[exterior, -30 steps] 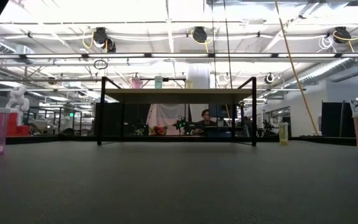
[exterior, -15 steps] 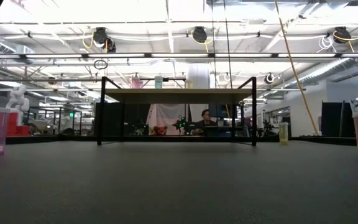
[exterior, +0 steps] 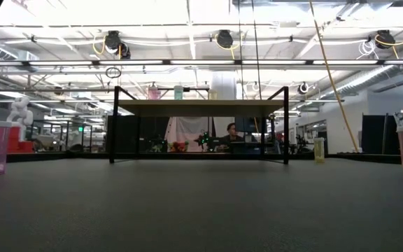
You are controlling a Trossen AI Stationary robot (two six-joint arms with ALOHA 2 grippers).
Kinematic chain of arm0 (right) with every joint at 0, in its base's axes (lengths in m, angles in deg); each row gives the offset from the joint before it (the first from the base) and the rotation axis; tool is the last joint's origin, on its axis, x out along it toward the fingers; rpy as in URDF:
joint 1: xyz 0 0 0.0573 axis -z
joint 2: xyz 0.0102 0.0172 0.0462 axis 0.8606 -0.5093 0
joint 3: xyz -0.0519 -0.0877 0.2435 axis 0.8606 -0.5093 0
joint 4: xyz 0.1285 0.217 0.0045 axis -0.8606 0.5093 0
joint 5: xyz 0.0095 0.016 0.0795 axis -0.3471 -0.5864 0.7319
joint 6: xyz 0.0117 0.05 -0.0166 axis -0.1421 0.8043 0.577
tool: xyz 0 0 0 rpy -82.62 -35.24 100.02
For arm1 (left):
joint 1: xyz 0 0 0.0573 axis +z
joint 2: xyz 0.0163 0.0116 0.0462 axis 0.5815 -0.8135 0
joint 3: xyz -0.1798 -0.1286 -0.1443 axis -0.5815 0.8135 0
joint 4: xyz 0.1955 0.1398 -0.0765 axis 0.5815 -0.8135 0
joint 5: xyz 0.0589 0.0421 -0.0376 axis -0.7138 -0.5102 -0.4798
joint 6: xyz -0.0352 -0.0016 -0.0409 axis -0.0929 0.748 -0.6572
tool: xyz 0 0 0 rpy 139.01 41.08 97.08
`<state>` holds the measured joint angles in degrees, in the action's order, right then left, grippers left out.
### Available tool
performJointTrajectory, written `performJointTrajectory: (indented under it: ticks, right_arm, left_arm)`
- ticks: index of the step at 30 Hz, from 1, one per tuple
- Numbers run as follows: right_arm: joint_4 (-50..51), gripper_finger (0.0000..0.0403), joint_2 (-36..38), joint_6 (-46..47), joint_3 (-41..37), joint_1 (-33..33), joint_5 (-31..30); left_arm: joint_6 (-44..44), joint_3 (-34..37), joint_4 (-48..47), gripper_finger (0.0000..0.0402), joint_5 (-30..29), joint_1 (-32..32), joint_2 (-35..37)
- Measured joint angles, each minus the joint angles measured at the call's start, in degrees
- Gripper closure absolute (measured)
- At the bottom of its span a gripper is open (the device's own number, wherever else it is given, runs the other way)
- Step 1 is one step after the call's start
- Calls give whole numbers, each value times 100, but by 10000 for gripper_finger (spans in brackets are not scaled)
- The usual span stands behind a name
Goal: Pick and place medicine bottles onto shelf by color
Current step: Put the bottom yellow pill bottle on the shelf aligned with the other yellow pill bottle
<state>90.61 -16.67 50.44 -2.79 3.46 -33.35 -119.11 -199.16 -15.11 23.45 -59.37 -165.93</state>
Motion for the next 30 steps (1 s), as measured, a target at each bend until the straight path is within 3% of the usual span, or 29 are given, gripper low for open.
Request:
performJointTrajectory:
  ticks: [11,22,30]
  right_arm:
    - [-128,245,15,62,-31,4,-1]
    - [-119,300,44,64,-31,4,-17]
    - [243,285,834,880,183,475,-48]
  left_arm:
    - [2,0,0,199,4,0,0]
    - [2,-2,0,199,9,0,0]
    - [-350,-2,-505,199,23,19,108]
